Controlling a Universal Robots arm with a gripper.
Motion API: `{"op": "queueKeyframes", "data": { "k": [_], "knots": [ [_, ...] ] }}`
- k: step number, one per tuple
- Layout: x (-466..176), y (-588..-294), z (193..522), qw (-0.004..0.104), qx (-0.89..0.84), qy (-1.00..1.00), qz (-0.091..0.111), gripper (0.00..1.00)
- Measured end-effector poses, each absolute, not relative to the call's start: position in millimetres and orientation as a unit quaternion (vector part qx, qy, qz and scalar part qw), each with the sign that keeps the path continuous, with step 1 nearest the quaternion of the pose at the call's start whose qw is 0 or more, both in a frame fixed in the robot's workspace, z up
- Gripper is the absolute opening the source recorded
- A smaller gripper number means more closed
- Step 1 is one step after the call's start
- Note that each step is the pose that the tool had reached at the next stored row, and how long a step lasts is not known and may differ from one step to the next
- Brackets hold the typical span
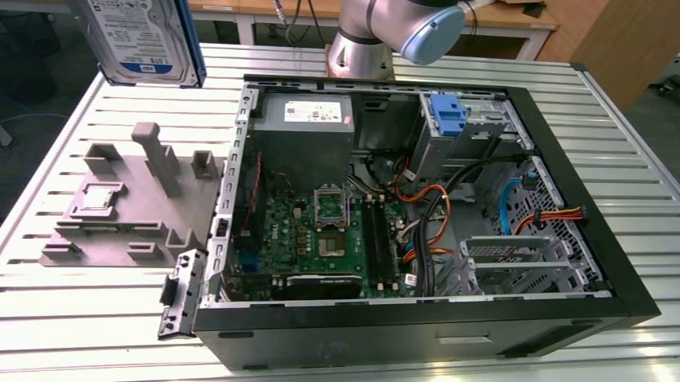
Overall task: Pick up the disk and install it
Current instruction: 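Pick up the disk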
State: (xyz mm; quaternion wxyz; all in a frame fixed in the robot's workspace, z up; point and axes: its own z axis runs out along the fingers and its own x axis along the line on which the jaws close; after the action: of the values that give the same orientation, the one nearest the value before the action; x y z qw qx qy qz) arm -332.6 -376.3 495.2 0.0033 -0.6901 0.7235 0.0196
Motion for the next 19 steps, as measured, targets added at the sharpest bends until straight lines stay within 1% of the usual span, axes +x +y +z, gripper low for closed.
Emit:
{"op": "queueKeyframes", "data": {
  "k": [13, 19],
  "knots": [
    [-321.7, -376.4, 495.2, 0.003, -0.690, 0.723, 0.020, 0.37],
    [-321.4, -385.7, 495.2, 0.003, -0.690, 0.723, 0.020, 0.37]
  ]
}}
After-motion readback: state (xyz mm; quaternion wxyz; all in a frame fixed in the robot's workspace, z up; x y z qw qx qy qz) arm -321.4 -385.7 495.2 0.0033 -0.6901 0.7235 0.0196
